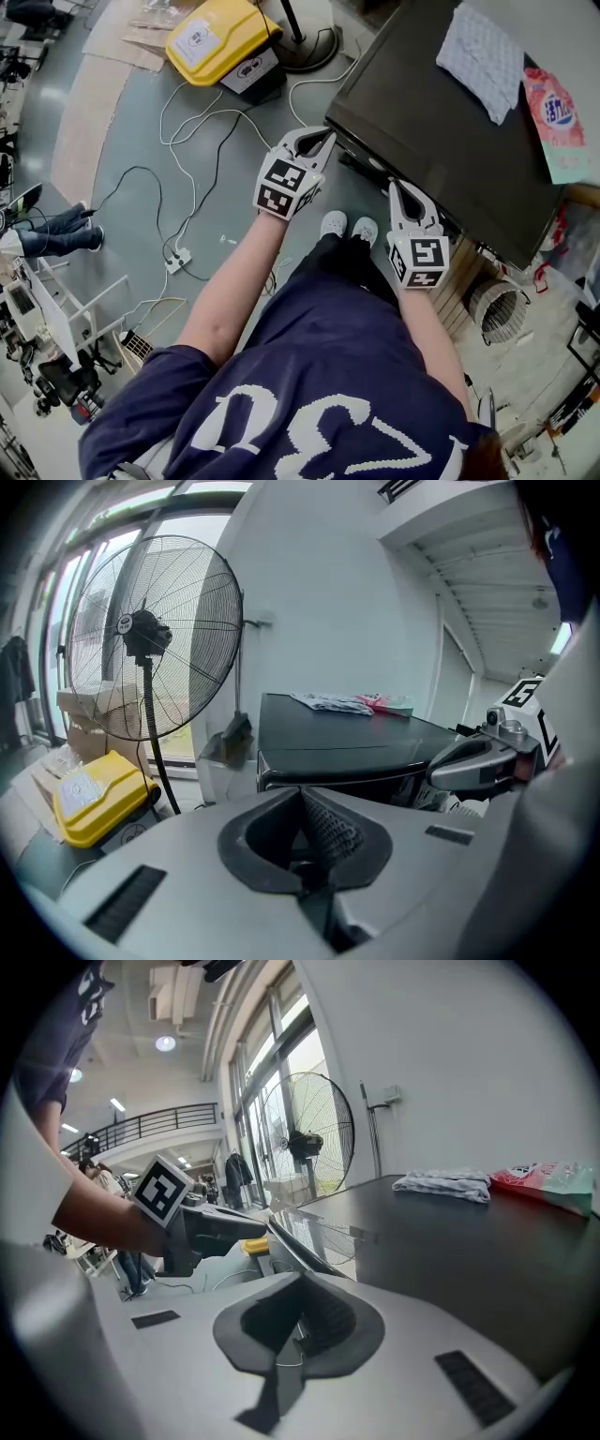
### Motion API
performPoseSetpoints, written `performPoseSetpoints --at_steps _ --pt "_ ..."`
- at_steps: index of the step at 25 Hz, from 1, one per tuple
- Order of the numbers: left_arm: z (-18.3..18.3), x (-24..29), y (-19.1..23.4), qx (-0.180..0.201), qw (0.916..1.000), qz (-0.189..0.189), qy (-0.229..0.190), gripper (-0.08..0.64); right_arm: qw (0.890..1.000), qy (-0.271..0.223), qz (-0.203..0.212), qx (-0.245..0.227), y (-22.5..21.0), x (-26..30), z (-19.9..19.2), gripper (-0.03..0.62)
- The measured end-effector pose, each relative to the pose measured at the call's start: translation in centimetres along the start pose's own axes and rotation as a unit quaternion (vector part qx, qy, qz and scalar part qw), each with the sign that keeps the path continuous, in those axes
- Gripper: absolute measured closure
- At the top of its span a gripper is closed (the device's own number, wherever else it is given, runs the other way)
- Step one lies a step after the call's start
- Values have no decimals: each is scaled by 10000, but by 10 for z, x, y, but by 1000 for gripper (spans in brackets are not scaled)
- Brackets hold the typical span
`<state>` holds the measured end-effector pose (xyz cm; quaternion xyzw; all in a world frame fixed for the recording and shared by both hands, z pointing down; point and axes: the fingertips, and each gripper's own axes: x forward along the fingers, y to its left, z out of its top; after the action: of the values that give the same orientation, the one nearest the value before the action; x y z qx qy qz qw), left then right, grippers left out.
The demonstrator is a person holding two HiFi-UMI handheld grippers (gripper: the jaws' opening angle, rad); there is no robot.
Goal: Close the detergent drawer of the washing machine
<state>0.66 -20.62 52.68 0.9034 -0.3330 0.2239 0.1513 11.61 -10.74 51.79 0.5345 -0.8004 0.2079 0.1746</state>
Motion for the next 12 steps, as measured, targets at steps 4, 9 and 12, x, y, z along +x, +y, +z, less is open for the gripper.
performPoseSetpoints --at_steps 4,9,12 --pt "6 9 1 38 9999 48 88 540 9999 30 -111 40 -9 0 1 577" --pt "6 8 3 -104 9999 7 -62 540 9999 115 32 18 -6 2 -1 577" --pt "6 9 2 -91 9999 23 -107 540 9997 118 149 130 -4 4 -1 577"
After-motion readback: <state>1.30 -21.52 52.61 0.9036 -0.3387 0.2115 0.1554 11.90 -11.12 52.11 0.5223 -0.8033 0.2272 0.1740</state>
